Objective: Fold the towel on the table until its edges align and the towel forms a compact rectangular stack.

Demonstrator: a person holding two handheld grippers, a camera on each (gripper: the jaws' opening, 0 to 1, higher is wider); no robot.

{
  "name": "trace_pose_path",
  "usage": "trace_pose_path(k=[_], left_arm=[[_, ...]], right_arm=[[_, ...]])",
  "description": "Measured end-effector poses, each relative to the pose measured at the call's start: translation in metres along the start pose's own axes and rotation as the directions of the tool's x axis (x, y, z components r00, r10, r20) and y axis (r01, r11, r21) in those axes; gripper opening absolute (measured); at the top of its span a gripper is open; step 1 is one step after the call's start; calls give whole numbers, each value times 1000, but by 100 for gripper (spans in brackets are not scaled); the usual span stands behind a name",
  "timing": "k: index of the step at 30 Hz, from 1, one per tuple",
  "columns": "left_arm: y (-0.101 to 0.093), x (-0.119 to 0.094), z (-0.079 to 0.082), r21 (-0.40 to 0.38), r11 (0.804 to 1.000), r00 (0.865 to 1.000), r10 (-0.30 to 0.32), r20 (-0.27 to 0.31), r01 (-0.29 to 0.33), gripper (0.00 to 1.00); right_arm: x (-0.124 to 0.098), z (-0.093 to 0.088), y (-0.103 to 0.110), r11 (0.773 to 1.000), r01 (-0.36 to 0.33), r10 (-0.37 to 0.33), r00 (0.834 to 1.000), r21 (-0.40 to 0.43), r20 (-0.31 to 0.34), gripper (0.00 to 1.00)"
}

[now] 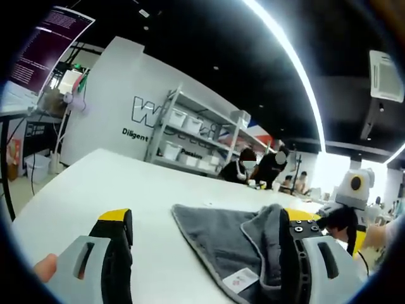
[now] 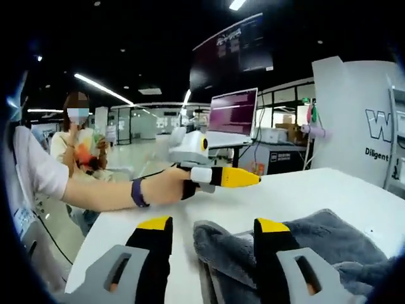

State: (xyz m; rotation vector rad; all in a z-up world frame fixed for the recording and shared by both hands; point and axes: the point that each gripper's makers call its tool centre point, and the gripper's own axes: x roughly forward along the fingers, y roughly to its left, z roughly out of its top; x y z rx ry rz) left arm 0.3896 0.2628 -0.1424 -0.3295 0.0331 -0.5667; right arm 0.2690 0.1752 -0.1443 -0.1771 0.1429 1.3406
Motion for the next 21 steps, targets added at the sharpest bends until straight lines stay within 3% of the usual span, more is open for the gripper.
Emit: trace_pose_path(k=[4, 8, 13, 18, 21], left_arm=[[0, 1, 0, 3, 1000, 1000, -1, -3, 1, 95], [0, 2, -1, -3, 1000, 1000, -9, -6, 9, 95], [-4, 3, -5, 6, 1000, 999, -28, -22, 28, 95], [-6, 4, -8, 1, 999, 999, -35, -28, 35, 95], [-9, 3, -8, 0, 999, 999, -39, -25, 39, 95]], right_arm=[[-20, 5, -13, 999, 49, -49, 998, -12, 28, 54], [-43, 4, -26, 994, 105, -104, 994, -20, 33, 62], [-79, -5, -42, 977, 197, -196, 980, -80, 21, 69], [-119, -13, -57, 959, 280, -280, 960, -46, 19, 83], [-141, -20, -62, 949, 313, -313, 950, -34, 12, 85]])
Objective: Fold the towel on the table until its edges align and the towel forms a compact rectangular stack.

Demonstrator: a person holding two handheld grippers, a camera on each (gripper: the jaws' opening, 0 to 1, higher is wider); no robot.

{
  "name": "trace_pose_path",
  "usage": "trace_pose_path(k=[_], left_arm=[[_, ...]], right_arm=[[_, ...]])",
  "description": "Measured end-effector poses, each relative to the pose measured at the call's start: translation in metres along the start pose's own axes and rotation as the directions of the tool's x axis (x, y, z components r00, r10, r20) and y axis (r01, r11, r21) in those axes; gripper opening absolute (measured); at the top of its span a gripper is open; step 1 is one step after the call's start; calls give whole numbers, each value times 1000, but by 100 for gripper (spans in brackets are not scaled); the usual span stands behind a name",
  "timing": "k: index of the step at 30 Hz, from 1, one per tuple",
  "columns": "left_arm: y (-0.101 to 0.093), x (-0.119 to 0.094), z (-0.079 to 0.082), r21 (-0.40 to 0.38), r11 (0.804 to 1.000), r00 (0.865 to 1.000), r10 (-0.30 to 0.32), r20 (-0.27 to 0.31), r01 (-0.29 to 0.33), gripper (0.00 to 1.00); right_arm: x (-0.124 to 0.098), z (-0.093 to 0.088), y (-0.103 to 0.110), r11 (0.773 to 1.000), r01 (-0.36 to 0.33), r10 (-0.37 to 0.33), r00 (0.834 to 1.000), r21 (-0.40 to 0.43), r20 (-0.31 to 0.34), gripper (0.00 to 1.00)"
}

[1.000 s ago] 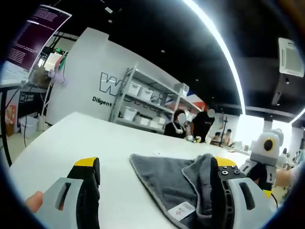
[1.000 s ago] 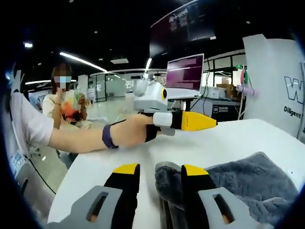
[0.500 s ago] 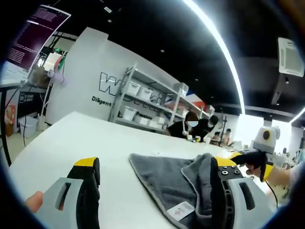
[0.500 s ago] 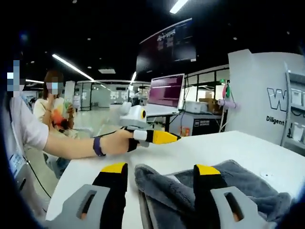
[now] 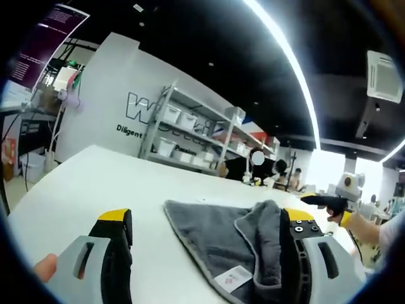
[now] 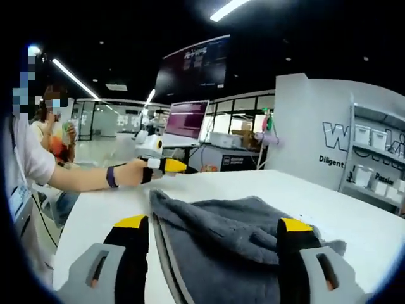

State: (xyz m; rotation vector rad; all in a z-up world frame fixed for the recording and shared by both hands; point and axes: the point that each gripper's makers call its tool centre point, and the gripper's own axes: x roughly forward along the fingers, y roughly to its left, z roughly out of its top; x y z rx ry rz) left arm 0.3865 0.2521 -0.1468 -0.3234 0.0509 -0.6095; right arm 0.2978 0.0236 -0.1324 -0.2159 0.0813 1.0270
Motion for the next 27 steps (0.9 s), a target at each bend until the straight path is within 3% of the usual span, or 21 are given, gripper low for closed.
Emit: trace_pose_path(k=[7, 15, 23, 27], left_arm=[[-1, -1, -1, 5, 1000, 1000, -8, -1, 8, 95], [-4, 4, -7, 27, 999, 999, -32, -28, 33, 96], [-18, 6, -19, 52, 997, 997, -48, -59, 51, 96], [-30, 7, -23, 22, 995, 994, -99, -54, 101, 97]], right_arm=[[-42, -29, -23, 994, 103, -102, 994, 24, -42, 95], [-89, -69, -49, 975, 206, -199, 977, 83, -79, 99], [-133, -81, -63, 952, 263, -265, 964, 156, -7, 99], [-144, -88, -62, 956, 239, -247, 969, 171, 26, 99]])
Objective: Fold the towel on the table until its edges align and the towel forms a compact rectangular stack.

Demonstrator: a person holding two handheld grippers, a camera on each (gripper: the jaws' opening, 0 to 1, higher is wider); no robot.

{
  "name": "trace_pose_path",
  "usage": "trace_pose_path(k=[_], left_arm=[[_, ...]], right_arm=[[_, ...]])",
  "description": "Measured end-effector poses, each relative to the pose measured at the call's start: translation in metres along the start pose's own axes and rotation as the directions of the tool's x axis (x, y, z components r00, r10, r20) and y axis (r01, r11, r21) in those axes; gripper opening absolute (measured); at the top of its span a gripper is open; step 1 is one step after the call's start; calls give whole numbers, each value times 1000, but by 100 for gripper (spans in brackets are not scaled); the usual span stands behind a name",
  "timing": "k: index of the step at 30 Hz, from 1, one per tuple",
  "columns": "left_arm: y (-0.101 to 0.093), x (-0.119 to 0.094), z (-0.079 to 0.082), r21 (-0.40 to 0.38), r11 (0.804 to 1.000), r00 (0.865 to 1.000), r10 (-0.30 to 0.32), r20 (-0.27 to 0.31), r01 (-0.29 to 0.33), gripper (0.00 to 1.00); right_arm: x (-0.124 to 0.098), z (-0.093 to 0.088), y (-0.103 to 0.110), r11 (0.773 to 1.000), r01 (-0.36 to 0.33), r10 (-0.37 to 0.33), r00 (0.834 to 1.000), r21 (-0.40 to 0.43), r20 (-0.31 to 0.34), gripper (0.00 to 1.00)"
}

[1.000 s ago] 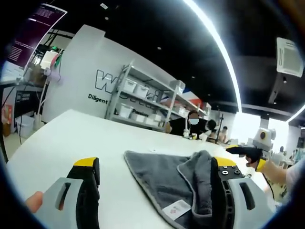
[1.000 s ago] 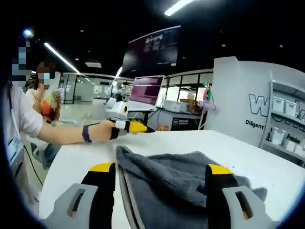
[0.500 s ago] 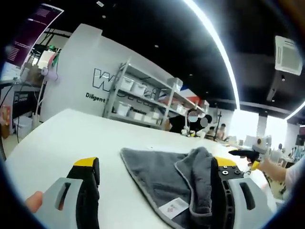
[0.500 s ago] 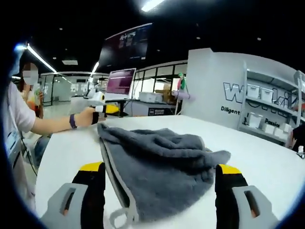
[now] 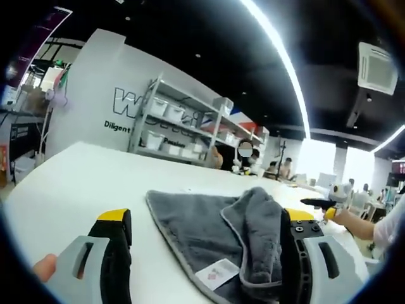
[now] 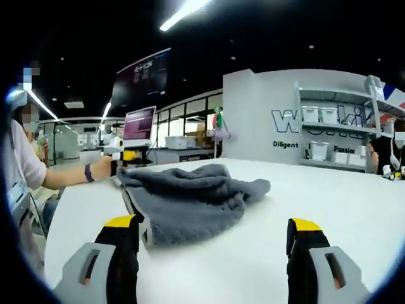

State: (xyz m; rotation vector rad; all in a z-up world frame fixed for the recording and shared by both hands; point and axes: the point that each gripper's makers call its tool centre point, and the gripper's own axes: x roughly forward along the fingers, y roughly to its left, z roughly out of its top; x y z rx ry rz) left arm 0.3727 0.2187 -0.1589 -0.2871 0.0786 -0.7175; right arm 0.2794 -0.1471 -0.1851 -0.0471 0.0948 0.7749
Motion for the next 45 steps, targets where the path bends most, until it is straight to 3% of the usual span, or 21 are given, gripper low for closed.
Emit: trace_pose_path(k=[5, 8, 13, 21, 45], left_arm=[[-7, 0, -7, -7, 1000, 1000, -22, -8, 22, 97], [-8, -1, -8, -7, 1000, 1000, -27, -10, 27, 98], [-9, -3, -11, 6, 1000, 1000, -23, -15, 24, 98], [-11, -1, -16, -9, 1000, 999, -30, -19, 30, 98], [-7, 5, -19, 5, 1000, 999, -28, -28, 28, 98]], right_arm=[[-4, -7, 5, 999, -41, 41, 999, 5, -1, 99], [-3, -1, 11, 998, -65, 65, 998, 16, 24, 99], [-1, -10, 23, 996, -87, 87, 996, -15, -19, 98], [3, -24, 30, 992, -108, 102, 991, -71, -84, 98], [14, -32, 31, 989, -121, 110, 987, -88, -113, 96]])
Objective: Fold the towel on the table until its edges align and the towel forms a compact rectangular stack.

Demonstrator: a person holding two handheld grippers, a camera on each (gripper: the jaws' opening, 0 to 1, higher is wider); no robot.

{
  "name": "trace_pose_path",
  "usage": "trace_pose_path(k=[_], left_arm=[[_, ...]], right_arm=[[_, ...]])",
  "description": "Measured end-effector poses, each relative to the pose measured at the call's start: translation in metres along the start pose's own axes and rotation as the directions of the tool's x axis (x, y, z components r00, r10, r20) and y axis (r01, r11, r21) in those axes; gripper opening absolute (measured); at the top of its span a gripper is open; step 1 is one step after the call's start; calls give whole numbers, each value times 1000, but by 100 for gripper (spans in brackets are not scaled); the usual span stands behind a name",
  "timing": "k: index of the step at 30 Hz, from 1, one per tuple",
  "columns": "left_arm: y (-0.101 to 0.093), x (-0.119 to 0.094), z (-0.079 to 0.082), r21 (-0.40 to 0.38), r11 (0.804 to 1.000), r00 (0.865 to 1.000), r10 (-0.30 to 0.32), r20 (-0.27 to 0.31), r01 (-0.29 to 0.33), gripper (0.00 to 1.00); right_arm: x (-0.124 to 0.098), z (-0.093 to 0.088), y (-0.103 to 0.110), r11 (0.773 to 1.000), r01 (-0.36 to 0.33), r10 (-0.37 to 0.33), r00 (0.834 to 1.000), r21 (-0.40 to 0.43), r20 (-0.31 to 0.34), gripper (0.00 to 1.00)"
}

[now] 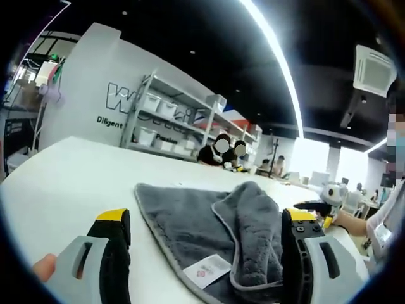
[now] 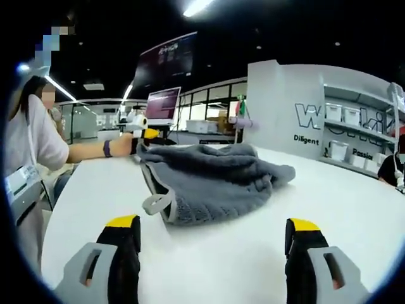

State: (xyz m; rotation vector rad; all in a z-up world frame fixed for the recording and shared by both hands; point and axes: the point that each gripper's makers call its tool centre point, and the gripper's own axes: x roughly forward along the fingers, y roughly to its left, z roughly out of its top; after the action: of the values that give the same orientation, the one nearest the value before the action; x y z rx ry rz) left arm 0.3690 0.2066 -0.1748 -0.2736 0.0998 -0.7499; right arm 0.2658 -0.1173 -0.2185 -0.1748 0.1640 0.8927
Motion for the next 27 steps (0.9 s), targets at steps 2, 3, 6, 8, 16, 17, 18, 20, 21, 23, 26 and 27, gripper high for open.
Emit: trace_pose_path(k=[2, 3, 6, 8, 16, 17, 18, 20, 21, 23, 26, 27], left_arm=[[-1, 0, 1, 0, 1000, 1000, -2, 2, 2, 98], [-1, 1, 1, 1, 1000, 1000, -2, 2, 2, 98], [-3, 2, -1, 2, 1000, 1000, -1, -1, 1, 98], [-3, 2, -1, 3, 1000, 1000, 0, -1, 0, 98], [-4, 3, -1, 3, 1000, 1000, 0, -4, 0, 98], [-4, 3, -1, 3, 1000, 1000, 0, -4, 0, 98], [-4, 3, -1, 3, 1000, 1000, 1, -4, -1, 98], [-4, 3, -1, 5, 1000, 1000, 3, -5, -3, 98], [-4, 3, -1, 5, 1000, 1000, 4, -5, -4, 98], [-2, 2, -1, 3, 1000, 1000, 7, -7, -7, 98], [0, 2, 0, 2, 1000, 1000, 8, -8, -8, 98], [0, 2, 0, 1, 1000, 1000, 7, -7, -7, 98]], right_arm=[[2, -1, 1, 1000, -7, 7, 1000, 1, -5, 96], [2, -1, 2, 1000, -9, 9, 1000, -2, -8, 95], [5, -1, 6, 1000, -22, 22, 1000, -12, -16, 92], [6, -1, 8, 999, -27, 27, 1000, -17, -15, 89], [16, -1, 15, 997, -41, 39, 998, -58, -41, 77], [17, 0, 16, 997, -44, 42, 998, -65, -38, 76], [17, 3, 18, 996, -48, 46, 999, -77, -28, 76], [19, 6, 22, 993, -53, 51, 999, -105, -17, 73], [20, 9, 24, 991, -55, 54, 998, -119, -11, 70], [23, 11, 26, 989, -64, 64, 998, -132, -6, 62], [26, 9, 29, 985, -79, 77, 997, -151, -20, 49], [25, 9, 29, 985, -79, 76, 997, -156, -21, 47]])
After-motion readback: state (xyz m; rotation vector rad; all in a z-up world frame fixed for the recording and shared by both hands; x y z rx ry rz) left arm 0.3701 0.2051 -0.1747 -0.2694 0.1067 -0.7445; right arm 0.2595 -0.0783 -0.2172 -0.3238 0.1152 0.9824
